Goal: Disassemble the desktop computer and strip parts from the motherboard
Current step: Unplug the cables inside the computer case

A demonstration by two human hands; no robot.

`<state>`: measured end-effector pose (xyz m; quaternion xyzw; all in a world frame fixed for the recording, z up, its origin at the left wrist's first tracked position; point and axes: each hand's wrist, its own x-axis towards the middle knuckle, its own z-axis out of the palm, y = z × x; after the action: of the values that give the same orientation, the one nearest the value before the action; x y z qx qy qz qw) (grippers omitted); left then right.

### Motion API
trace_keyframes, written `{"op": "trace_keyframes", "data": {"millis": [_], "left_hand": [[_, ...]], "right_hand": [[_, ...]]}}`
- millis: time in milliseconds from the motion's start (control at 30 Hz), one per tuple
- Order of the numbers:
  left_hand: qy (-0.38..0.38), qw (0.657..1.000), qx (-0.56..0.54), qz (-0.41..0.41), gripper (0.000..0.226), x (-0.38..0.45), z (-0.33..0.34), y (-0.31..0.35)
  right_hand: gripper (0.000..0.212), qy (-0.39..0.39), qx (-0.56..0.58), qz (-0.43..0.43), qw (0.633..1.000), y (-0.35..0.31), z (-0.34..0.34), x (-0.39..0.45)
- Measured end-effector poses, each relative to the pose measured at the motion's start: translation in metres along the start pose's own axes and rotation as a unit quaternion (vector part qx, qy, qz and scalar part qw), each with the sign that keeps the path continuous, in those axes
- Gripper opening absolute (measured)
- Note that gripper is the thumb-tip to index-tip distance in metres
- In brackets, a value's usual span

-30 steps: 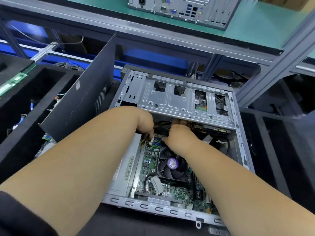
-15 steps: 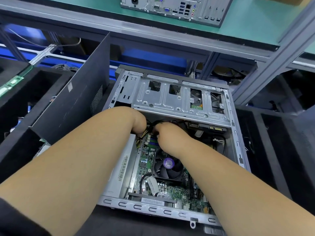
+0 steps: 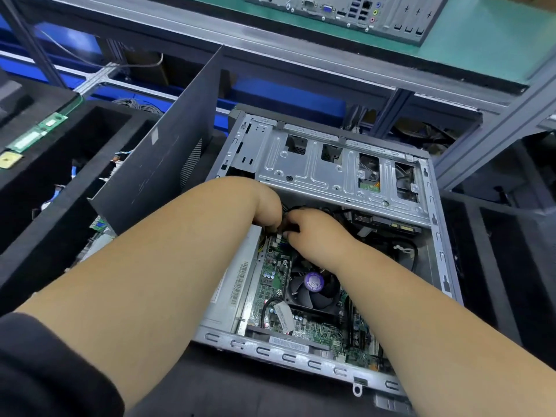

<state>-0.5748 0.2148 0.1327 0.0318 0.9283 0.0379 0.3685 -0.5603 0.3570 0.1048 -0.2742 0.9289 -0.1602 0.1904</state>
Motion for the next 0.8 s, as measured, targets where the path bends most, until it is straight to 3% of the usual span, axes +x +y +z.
{"op": "trace_keyframes", "data": {"millis": [133, 300, 400, 733, 800], "left_hand": [[-0.026, 0.999, -0.019, -0.006, 0.029, -0.002, -0.001, -0.001], [-0.082, 0.995, -0.045, 0.031, 0.016, -0.003, -0.002, -0.001], [-0.106, 0.992, -0.05, 0.038, 0.029, 0.0, -0.002, -0.001], [-0.092, 0.992, -0.074, 0.037, 0.03, 0.001, -0.001, 0.002], [-0.096, 0.99, -0.105, 0.017, 0.029, 0.004, 0.0, 0.003]], "right_hand": [[0.014, -0.026, 0.013, -0.007, 1.0, -0.003, -0.003, -0.002], [0.018, -0.143, -0.024, -0.034, 0.989, -0.005, -0.001, -0.005], [0.018, -0.208, -0.031, -0.048, 0.976, -0.007, 0.0, -0.008], [0.03, -0.231, -0.105, -0.158, 0.954, -0.032, 0.002, -0.026], [0.023, -0.235, -0.146, -0.192, 0.942, -0.04, 0.007, -0.03]]}}
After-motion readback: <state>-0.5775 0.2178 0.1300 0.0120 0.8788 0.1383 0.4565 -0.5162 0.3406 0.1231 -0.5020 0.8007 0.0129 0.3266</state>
